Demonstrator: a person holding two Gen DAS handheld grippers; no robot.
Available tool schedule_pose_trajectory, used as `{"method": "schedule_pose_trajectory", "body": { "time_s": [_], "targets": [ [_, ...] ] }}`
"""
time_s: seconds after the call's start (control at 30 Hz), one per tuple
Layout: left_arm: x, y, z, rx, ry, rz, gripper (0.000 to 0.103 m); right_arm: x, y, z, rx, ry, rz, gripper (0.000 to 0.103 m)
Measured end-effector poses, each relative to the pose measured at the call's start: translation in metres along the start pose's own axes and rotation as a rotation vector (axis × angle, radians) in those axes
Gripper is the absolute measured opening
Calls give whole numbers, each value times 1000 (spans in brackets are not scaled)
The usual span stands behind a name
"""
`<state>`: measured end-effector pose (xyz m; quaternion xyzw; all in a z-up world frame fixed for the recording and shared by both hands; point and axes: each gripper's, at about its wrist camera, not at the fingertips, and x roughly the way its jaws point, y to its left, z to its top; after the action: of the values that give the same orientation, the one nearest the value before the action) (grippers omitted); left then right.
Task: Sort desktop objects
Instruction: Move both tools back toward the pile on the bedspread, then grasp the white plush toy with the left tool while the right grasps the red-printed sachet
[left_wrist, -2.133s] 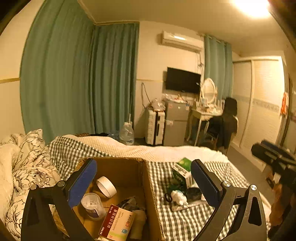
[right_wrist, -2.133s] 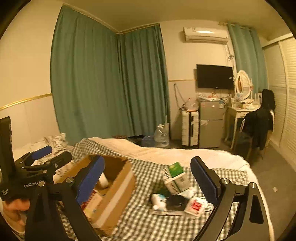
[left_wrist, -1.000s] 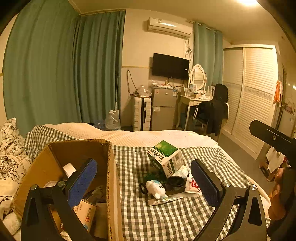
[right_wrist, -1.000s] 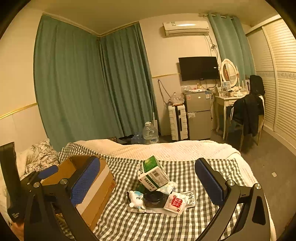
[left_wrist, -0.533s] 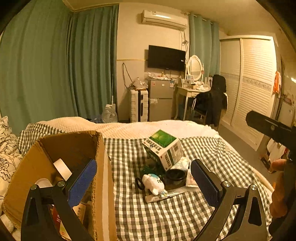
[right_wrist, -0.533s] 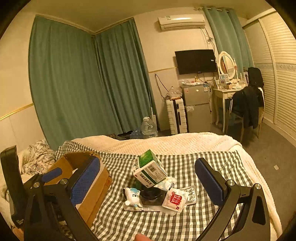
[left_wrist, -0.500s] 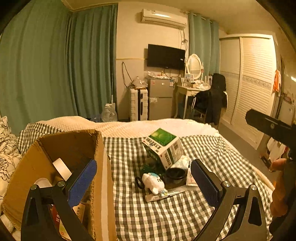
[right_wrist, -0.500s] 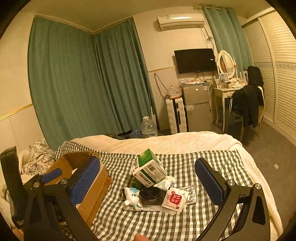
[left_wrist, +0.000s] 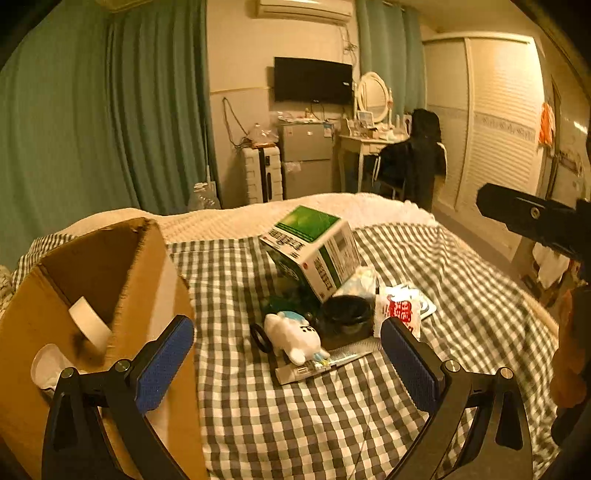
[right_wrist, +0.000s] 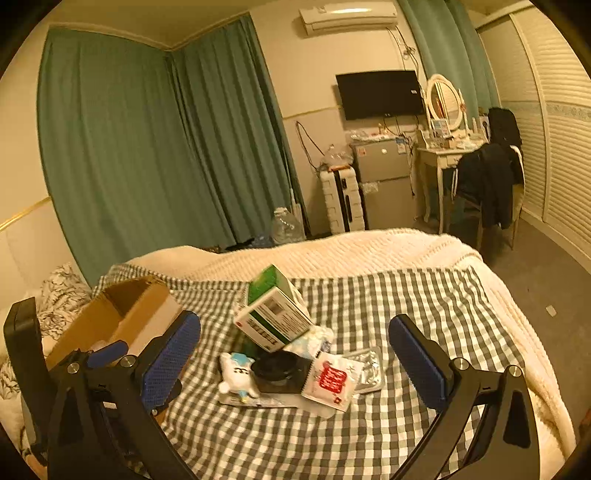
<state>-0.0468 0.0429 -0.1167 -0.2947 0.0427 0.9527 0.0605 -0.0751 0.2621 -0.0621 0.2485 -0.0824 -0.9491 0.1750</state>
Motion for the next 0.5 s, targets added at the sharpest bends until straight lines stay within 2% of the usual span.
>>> {"method": "schedule_pose_trajectory", "body": {
  "time_s": [0.1,0.27,0.5],
  "targets": [
    [9,-6,-2,25,3,26,103,9,-6,-6,8,22,-20,102],
    [27,-12,-7,19,25,-17,99,27,-19,-14,29,69,-45,100],
    [53,-11,-14,19,54,9,96,58,-34,-32,62,160,-80,96]
  ]
}}
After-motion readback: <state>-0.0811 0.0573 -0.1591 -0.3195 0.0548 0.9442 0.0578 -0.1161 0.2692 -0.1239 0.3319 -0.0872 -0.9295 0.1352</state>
